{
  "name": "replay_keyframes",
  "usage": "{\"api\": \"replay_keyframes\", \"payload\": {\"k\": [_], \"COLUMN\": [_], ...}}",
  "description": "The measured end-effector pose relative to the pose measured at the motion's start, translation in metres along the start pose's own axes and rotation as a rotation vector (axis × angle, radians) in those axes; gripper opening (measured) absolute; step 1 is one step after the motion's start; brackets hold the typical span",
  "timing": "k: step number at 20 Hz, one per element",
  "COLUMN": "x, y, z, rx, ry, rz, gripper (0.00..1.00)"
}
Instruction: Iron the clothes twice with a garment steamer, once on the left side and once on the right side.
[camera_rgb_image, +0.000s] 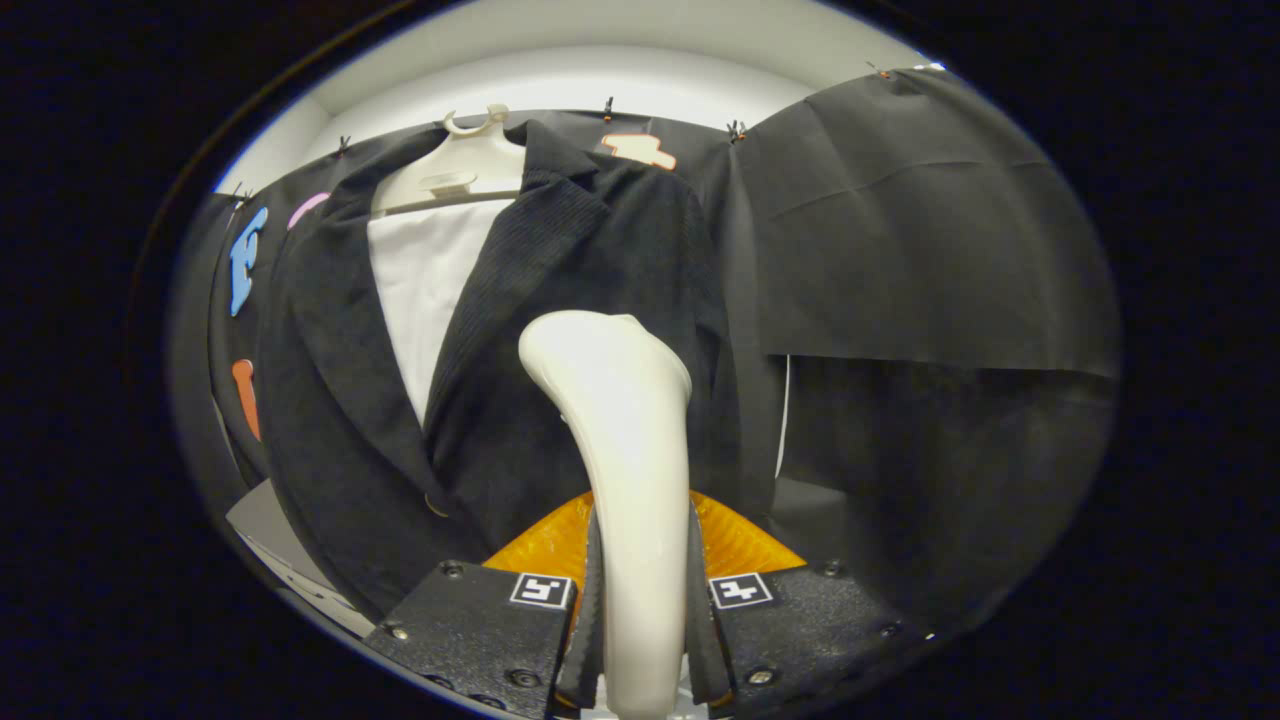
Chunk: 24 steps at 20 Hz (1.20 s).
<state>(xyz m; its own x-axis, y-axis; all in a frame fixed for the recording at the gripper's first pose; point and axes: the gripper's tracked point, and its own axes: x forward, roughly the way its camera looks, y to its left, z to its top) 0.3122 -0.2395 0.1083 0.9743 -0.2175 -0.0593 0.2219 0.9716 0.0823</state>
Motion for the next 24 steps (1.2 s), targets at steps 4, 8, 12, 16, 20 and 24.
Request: {"api": "replay_keyframes", "payload": {"k": [4,8,12,16,20,24], "x": [-0.002,0.002,0.007,0.010,0.008,0.008], "y": [0.002,0.000,-0.001,-0.002,-0.004,-0.004], "z": [-0.029,-0.054,-0.081,-0.090,-0.089,-0.091], "rx": [-0.034,-0.089,-0.128,-0.152,-0.168,-0.169], "ry": [0.033,0.060,0.091,0.118,0.150,0.191], "rz": [-0.025,-0.079,-0.131,-0.170,-0.200,-0.214], "gripper": [0.37,0.37,0.37,0.37,0.37,0.37]}}
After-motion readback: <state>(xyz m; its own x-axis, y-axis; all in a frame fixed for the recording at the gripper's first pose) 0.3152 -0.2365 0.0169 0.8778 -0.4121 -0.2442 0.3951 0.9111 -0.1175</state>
